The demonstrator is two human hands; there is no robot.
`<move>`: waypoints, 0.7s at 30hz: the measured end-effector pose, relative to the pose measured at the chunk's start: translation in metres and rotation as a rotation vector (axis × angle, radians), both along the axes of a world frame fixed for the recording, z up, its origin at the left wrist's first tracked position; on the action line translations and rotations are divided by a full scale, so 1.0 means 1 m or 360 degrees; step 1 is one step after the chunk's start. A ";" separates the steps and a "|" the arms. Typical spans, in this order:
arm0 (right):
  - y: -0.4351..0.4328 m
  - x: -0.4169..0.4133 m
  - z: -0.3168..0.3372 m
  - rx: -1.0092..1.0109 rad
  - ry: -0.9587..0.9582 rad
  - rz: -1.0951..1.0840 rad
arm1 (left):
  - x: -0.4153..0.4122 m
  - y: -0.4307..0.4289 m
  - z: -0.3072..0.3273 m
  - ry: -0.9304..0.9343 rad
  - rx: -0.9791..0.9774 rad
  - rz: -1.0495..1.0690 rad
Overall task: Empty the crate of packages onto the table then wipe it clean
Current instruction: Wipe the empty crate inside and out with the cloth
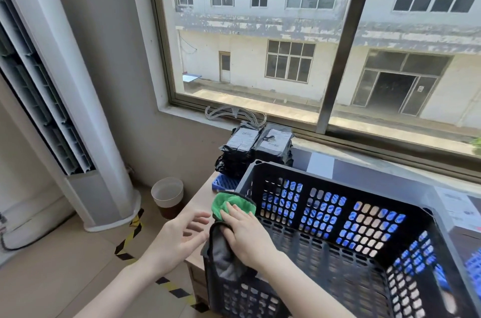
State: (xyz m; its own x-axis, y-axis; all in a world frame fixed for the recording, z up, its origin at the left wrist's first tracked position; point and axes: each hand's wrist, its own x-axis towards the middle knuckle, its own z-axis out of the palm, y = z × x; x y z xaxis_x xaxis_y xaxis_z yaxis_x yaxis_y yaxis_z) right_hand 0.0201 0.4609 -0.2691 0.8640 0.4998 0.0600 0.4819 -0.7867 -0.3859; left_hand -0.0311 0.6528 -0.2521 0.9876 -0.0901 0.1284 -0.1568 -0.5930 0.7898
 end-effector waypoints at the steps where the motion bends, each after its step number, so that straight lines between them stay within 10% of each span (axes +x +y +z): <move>1: -0.001 0.006 0.000 -0.0039 -0.0026 0.0017 | 0.003 -0.001 -0.001 0.0006 0.0030 -0.0023; 21: -0.027 0.041 -0.025 -0.0048 -0.0393 0.0216 | 0.078 0.015 -0.016 0.0083 0.0269 -0.0454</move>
